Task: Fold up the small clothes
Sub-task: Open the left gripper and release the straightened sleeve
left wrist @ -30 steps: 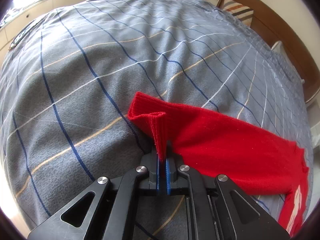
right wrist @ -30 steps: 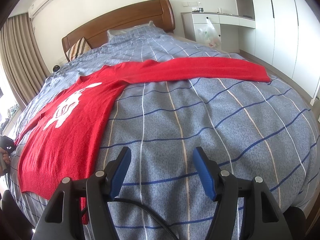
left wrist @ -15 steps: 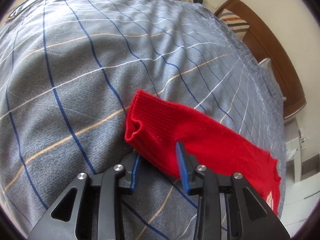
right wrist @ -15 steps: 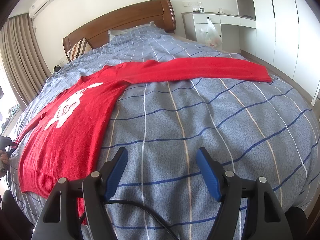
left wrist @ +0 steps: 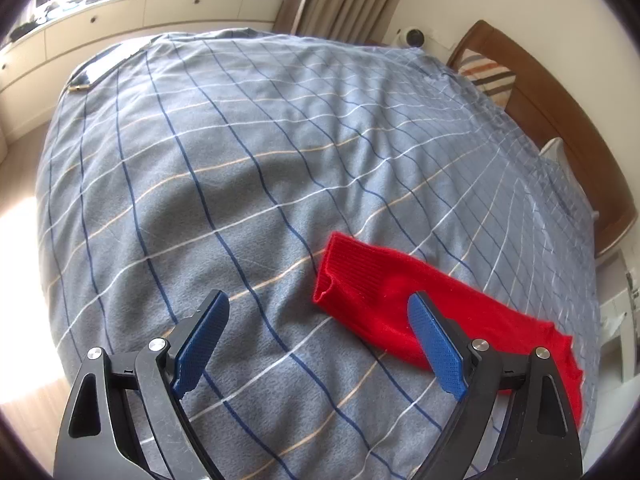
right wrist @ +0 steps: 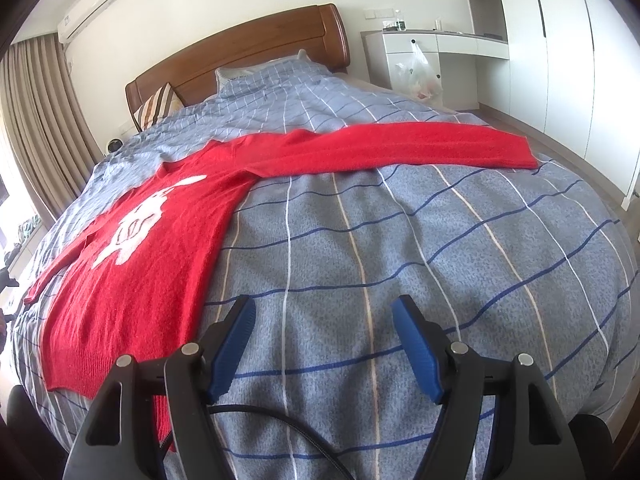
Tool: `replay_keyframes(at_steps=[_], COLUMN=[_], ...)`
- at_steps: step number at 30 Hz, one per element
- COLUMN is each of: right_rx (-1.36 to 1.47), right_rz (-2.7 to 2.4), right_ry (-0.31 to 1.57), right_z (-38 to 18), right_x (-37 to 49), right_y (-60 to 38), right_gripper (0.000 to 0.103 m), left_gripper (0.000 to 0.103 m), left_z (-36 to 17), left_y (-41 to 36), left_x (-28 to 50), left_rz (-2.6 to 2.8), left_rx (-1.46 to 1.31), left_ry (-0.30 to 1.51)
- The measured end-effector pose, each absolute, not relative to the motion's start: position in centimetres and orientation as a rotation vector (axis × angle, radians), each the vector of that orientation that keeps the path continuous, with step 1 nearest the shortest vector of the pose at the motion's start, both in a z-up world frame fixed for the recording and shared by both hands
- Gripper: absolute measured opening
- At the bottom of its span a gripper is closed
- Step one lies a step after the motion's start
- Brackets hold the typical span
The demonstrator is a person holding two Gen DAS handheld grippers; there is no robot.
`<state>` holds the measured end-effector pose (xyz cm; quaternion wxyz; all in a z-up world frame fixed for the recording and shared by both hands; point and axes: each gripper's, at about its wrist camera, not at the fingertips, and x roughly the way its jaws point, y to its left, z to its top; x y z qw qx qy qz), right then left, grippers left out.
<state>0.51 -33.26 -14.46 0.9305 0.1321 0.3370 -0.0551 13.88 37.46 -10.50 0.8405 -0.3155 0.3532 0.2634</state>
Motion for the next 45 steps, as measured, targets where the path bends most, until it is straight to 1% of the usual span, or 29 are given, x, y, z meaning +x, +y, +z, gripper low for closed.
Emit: replay_keyframes(at_steps=[5, 9, 12, 16, 21, 27, 30, 45], right_rx=[0.265, 0.248, 0.238, 0.235, 0.238, 0.237, 0.231, 0.226], right_rz=[-0.114, -0.116, -0.12, -0.125, -0.131, -0.133, -0.133, -0.125], right_ry=[0.689, 0.687, 0.684, 0.684, 0.678, 0.677, 0.677, 0.708], right_z=[-14.5, -14.4, -14.3, -14.3, -14.2, -14.2, -14.2, -14.8], right_x=[0.5, 0.5, 0.5, 0.5, 0.4, 0.3, 0.2, 0.9], right_y=[-33.2, -33.1, -32.9, -32.9, -33.1, -33.2, -33.1, -32.8], right_gripper=[0.072, 0.072, 0.072, 0.072, 0.072, 0.073, 0.073, 0.073], left_gripper=[0.095, 0.097, 0.097, 0.097, 0.097, 0.099, 0.102, 0.103], left_z=[-7.3, -6.5, -7.6, -10.2, -12.5, -15.5, -15.9, -16.7], left_y=[32.7, 27.5, 24.0, 20.4, 17.3, 16.1, 15.9, 15.8], left_x=[12.3, 11.4, 10.9, 10.8, 10.8, 11.4, 11.0, 10.7], left_rz=[0.424, 0.302, 0.223, 0.145, 0.125, 0.117, 0.129, 0.111], left_rx=[-0.531, -0.44, -0.414, -0.404, -0.279, -0.175, -0.153, -0.143], left_ry=[0.7, 0.701, 0.737, 0.818, 0.859, 0.962, 0.942, 0.928])
